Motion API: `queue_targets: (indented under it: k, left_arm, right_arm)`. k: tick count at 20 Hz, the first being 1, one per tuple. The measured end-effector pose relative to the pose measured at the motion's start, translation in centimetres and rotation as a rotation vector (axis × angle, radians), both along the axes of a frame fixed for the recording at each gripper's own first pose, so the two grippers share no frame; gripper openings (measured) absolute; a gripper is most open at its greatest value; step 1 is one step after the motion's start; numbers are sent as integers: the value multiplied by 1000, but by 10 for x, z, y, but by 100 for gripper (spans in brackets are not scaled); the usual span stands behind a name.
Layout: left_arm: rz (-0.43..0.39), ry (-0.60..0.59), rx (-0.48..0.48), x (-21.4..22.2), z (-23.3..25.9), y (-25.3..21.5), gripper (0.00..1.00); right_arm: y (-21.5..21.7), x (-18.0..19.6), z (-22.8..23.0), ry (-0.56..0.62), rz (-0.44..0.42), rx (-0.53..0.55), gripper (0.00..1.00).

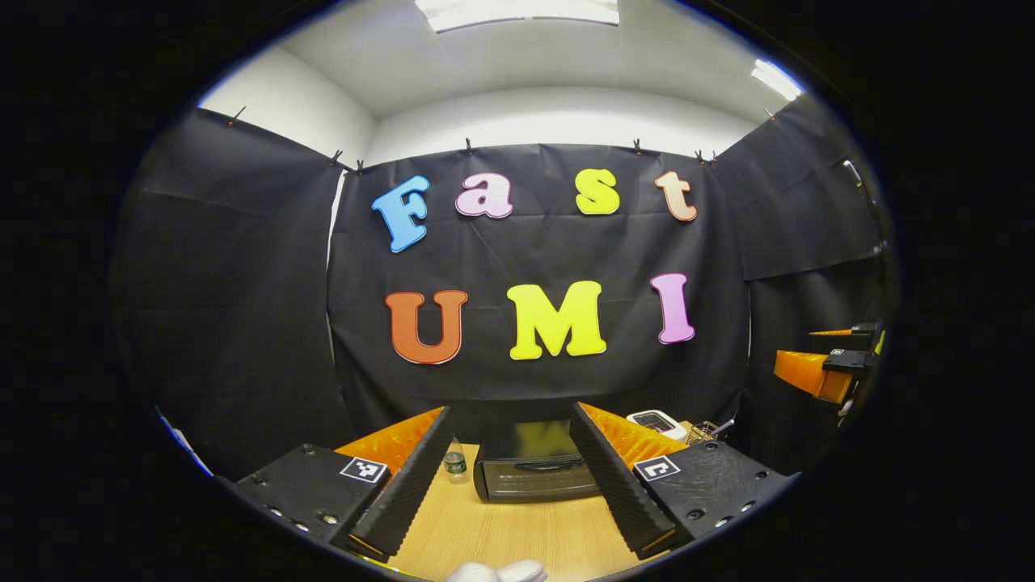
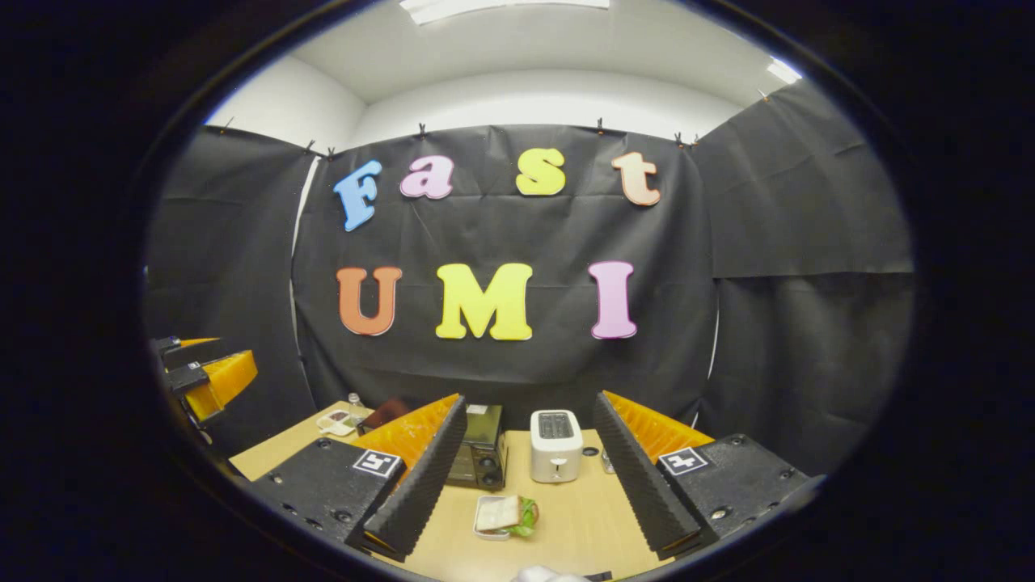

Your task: Open the electric oven with the left hand, put the food in, and close the electric oven.

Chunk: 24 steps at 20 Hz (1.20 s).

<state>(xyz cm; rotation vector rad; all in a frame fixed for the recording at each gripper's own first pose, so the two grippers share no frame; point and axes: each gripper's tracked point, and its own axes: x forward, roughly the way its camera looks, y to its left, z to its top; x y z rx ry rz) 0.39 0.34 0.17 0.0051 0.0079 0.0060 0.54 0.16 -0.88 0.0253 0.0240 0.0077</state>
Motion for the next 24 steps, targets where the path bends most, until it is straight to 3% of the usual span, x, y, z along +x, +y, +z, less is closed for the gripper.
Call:
queue_targets:
  k: [7,8,9,10,12,13,15,16,17,18,23,24]
  left_arm:
    - [-5,21,-13,27,-24,-7,95]
    - [-7,27,-22,34,-30,-11,95]
    - [-10,38,-34,43,-37,-15,95]
    - [-13,42,-44,54,-45,-18,95]
    - [-20,72,-58,76,-69,-26,95]
    - [-30,93,-57,95,-87,-33,95]
    - [-45,137,-58,120,-121,-45,95]
    - [-49,157,-64,132,-137,-52,95]
    - [-49,202,-71,141,-158,-56,100]
    - [-52,224,-72,151,-173,-60,95]
    - [-28,301,-33,198,-228,-69,95]
    - [-30,312,-30,207,-235,-71,95]
  right_arm:
    - [-14,4,0,-1,-13,-13,100]
    - [-18,5,1,-2,-17,-18,91]
    - [-22,6,3,-6,-19,-20,91]
    - [-24,7,5,-10,-21,-22,100]
    - [-34,9,6,-8,-34,-38,100]
    - [-39,11,7,-7,-41,-48,91]
    - [-50,12,7,-2,-62,-68,91]
    - [-54,13,7,4,-72,-78,100]
    - [-59,13,5,9,-80,-87,100]
    - [-63,13,4,14,-89,-96,100]
    - [-81,18,-8,53,-132,-129,100]
    - [-83,19,-10,63,-139,-129,91]
